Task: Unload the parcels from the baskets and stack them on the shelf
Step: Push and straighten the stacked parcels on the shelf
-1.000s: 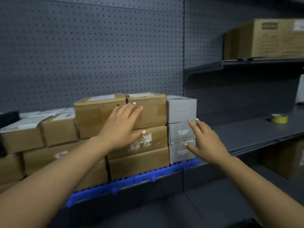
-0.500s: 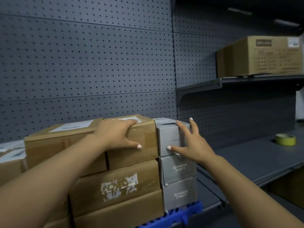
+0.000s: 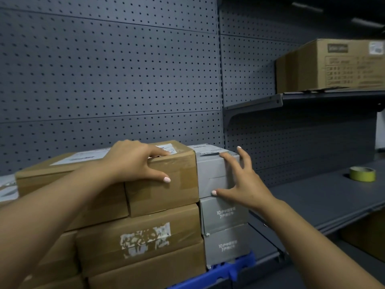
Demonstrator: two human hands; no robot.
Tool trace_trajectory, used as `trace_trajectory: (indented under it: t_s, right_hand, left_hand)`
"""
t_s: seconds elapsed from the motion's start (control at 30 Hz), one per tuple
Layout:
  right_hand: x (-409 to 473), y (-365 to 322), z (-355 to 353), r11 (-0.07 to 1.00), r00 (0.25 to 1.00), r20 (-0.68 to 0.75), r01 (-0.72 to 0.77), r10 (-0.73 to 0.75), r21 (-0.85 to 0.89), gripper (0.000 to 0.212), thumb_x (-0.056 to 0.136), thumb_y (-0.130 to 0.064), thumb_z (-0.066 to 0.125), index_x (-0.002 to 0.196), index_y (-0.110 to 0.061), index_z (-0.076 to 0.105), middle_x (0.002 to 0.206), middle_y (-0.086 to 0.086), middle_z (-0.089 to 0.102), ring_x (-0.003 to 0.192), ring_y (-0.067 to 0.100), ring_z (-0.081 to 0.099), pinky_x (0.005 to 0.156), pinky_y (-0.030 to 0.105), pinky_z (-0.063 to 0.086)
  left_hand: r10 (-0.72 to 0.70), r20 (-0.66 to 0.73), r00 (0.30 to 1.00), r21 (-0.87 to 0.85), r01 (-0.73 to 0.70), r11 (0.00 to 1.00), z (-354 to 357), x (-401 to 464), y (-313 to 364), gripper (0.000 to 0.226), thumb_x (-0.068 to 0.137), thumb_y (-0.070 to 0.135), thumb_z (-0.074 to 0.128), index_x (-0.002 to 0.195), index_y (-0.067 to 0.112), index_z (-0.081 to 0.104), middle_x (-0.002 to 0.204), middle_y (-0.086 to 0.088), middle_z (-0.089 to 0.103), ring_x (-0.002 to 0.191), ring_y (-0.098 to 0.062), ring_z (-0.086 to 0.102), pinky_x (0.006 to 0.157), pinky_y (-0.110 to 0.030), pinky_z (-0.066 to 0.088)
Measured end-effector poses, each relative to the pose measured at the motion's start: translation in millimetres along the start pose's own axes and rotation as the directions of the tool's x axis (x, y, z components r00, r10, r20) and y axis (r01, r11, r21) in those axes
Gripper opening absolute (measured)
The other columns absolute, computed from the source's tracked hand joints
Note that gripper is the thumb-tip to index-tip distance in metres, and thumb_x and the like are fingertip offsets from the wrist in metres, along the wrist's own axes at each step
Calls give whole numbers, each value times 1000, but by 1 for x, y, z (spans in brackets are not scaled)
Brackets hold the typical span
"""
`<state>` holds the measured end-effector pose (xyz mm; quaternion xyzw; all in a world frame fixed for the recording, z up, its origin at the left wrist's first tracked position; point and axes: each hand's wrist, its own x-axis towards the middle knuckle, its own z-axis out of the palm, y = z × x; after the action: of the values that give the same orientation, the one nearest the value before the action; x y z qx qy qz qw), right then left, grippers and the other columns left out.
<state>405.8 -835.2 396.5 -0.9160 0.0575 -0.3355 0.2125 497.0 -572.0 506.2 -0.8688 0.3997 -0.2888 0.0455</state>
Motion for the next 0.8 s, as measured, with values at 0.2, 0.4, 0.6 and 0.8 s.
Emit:
trace_trajectory:
  t_s: [0.2,0.4,0.6,0.8]
  right_hand:
    - [-2,2,-9,1000,1000,-11,-1,1,9,100,61,-47,85,139,-47,23,153,-21,-20,136,32,34,99,44,45]
    - [-4,2,-4,1000,998,62,-19,18,15,117,59,-40,88,142,-52,7,150,-24,-31,131,36,40,93,44,49]
    - [-6,1,-8,1000,996,85,-22,21,2,111,61,-47,85,141,-51,8,152,-20,-30,133,37,37,94,44,47]
    - [6,-27,-20,957,990,-47,119,-136,-266,111,63,-79,62,150,-33,11,159,-2,-21,147,21,-9,117,51,1]
  left_hand:
    - [14,15,1000,33,-15,999,0,-1,-4,102,38,98,20,130,60,42,72,20,58,65,-4,45,52,-20,29]
    - [-3,50,999,42,1,999,2,-2,-5,89,54,97,38,132,56,42,92,17,67,80,-9,56,55,-21,31]
    - [0,-49,999,121,6,993,14,-18,9,103,64,91,37,149,37,16,149,5,37,137,-17,34,116,-44,20]
    - [204,-322,924,236,-130,963,63,-59,41,117,58,82,52,150,15,26,155,-15,23,143,-29,16,109,-59,16]
